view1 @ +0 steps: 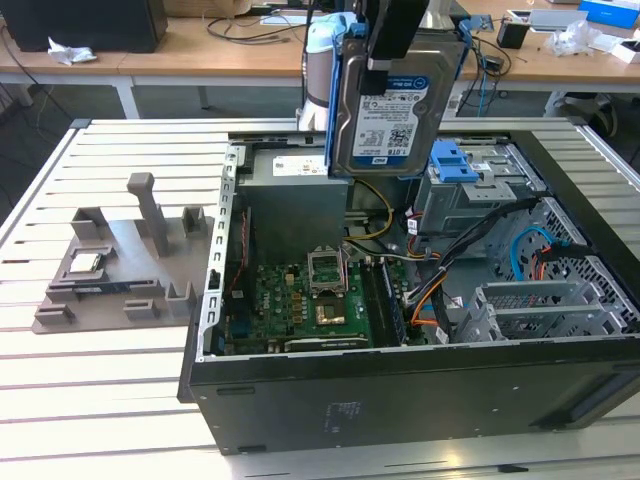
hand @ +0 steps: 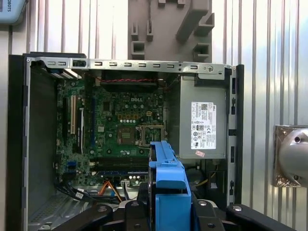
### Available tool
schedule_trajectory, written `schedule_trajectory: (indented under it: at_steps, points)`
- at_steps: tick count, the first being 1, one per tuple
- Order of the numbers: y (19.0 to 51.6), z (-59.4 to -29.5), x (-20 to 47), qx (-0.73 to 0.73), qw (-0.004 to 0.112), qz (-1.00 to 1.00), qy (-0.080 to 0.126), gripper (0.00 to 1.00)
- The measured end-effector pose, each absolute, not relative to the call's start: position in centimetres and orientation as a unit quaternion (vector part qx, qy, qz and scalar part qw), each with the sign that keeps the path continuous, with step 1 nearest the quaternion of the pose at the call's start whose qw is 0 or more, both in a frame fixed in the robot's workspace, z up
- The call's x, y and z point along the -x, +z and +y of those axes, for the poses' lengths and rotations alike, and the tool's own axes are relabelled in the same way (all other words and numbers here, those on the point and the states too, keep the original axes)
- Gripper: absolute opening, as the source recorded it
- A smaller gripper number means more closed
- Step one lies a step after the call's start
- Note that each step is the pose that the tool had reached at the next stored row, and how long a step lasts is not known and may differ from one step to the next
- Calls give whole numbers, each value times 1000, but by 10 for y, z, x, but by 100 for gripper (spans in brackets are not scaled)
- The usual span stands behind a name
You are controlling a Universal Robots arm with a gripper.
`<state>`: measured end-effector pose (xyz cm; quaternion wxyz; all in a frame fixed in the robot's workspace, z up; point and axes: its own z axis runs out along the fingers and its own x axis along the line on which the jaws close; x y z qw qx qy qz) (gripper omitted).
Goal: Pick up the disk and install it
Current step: 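Pick up the disk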
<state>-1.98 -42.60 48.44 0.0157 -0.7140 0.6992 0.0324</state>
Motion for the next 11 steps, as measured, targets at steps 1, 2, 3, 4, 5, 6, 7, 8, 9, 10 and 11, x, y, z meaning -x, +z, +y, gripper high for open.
schedule_trajectory:
  at_steps: [1,2,3,4,5,6,7,8,9,10,11]
  points:
    - [484,-428,20,714,16,699,32,37]
    - [484,-430,20,714,16,699,32,37]
    - [484,-432,20,714,16,699,32,37]
    - [484,-436,20,714,16,699,32,37]
    - [484,-438,20,714,16,699,32,37]
    - [484,-441,20,714,16,699,32,37]
    - [483,-442,20,714,16,699,32,37]
    - [483,-444,20,714,16,699,32,37]
    - [483,-445,20,714,16,699,32,37]
    - [483,-447,20,714,16,699,32,37]
    - [483,-449,20,714,16,699,32,37]
